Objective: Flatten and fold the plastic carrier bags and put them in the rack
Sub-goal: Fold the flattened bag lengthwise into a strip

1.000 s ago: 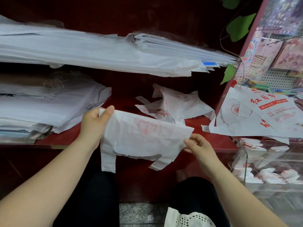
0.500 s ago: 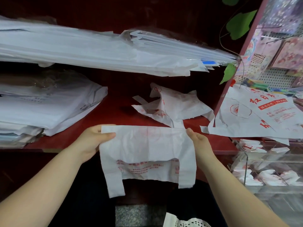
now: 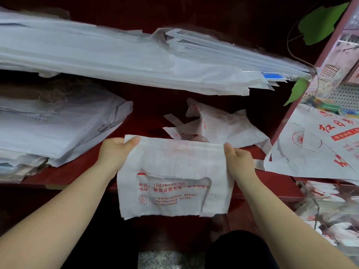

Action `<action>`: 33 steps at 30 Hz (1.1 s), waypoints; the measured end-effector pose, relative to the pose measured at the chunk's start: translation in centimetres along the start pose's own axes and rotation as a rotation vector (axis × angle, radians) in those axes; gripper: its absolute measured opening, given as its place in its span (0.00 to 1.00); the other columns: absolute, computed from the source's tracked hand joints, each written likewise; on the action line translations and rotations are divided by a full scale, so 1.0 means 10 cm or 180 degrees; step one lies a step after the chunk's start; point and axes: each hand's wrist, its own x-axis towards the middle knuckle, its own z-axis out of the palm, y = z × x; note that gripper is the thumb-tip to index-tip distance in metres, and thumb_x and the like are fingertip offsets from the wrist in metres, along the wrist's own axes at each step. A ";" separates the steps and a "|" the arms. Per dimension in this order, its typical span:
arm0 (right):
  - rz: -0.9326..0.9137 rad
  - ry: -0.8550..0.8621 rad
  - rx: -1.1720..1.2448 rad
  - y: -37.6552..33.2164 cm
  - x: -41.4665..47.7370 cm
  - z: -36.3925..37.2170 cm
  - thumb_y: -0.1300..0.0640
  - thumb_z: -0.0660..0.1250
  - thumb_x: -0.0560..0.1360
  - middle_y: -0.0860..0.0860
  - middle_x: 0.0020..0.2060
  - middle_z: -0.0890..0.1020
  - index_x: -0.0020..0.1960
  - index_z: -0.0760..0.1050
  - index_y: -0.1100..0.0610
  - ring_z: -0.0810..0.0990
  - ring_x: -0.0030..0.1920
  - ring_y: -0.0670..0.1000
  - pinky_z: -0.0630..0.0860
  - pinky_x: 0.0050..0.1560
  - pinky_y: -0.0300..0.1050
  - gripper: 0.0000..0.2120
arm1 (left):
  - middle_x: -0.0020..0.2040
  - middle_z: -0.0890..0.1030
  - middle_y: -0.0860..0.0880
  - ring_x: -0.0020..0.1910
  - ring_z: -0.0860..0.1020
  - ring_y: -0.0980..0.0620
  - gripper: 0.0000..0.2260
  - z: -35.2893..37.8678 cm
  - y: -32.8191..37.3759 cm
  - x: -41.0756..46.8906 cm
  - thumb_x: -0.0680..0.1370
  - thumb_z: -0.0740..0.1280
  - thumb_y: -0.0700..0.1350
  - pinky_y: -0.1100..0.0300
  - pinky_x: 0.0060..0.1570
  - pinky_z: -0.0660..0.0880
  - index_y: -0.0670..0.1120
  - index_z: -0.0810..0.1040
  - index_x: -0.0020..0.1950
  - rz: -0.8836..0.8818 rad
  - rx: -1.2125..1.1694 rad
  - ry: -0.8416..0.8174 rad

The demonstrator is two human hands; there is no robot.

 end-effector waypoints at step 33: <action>-0.0378 -0.0871 -0.2440 0.19 -0.05 0.44 0.35 0.34 0.61 0.55 0.63 0.69 0.57 0.67 0.57 0.62 0.68 0.56 0.52 0.70 0.56 0.40 | 0.76 0.38 0.48 0.74 0.37 0.50 0.25 0.24 -0.19 -0.05 0.81 0.43 0.55 0.52 0.70 0.35 0.49 0.42 0.76 0.0835 0.3882 -0.1011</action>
